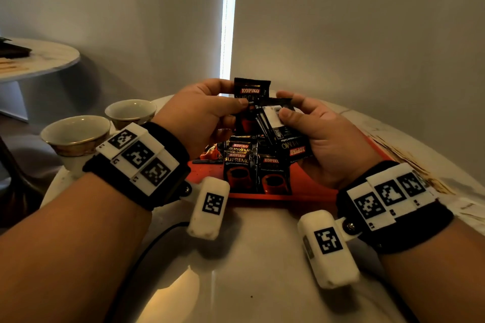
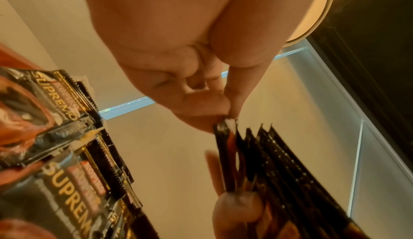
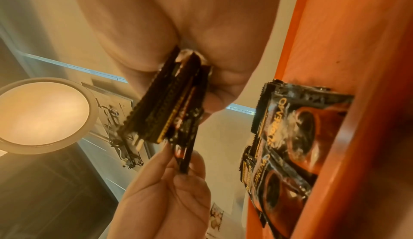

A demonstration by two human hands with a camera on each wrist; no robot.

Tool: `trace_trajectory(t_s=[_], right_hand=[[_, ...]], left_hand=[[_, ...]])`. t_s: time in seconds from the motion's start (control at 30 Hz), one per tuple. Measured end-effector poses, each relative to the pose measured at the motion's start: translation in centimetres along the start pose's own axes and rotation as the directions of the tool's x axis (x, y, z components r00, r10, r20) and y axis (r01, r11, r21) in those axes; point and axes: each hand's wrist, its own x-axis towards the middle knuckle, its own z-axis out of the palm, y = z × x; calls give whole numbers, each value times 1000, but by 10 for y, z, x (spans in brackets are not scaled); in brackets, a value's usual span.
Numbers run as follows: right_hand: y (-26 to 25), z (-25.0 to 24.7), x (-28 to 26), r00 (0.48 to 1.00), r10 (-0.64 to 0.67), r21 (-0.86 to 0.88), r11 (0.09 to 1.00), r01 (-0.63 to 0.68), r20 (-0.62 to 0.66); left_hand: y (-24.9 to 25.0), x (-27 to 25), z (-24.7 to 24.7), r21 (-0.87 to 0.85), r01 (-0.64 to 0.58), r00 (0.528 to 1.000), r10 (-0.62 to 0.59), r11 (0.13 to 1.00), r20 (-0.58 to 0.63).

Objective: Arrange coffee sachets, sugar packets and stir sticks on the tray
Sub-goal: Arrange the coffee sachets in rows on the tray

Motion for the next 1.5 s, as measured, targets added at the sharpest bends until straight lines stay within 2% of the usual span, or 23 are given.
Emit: trace_trajectory(t_s=[0.13, 0.4, 0.63, 0.8, 0.9, 1.0, 1.13, 1.27, 1.4, 1.5], right_hand=[[3, 0, 2, 1000, -1, -31, 1000, 1, -6], [8, -1, 3, 1000, 11, -96, 995, -8, 23], [1, -23, 15, 984, -74, -68, 996, 63, -161], [10, -54, 26, 952, 19, -41, 999, -33, -305], [19, -66, 29, 928, 67, -66, 993, -98, -365], [22, -73, 31, 920, 94, -56, 991, -125, -381], [24, -76, 32, 929, 115, -54, 988, -143, -351], [24, -76, 32, 930, 121, -61, 987, -151, -346], [25, -76, 33, 933, 116, -68, 987, -147, -340], [25, -77, 33, 935, 116, -69, 987, -148, -335]], left_hand=[[1, -1, 0, -23, 16, 1000, -17, 1000, -16], [3, 0, 1, -102, 3, 988, -19, 995, -154], [11, 11, -29, -66, 36, 947, -55, 997, -316], [6, 16, -37, 58, 196, 937, -169, 979, -305], [0, 18, -38, 110, 241, 936, -201, 964, -289], [-4, 21, -40, 161, 274, 934, -222, 948, -281], [-1, 18, -39, 169, 397, 902, -349, 902, -256], [-5, 18, -41, 197, 398, 904, -346, 896, -252], [-13, 18, -41, 169, 325, 924, -274, 931, -266], [-9, 19, -40, 157, 386, 901, -335, 909, -274]])
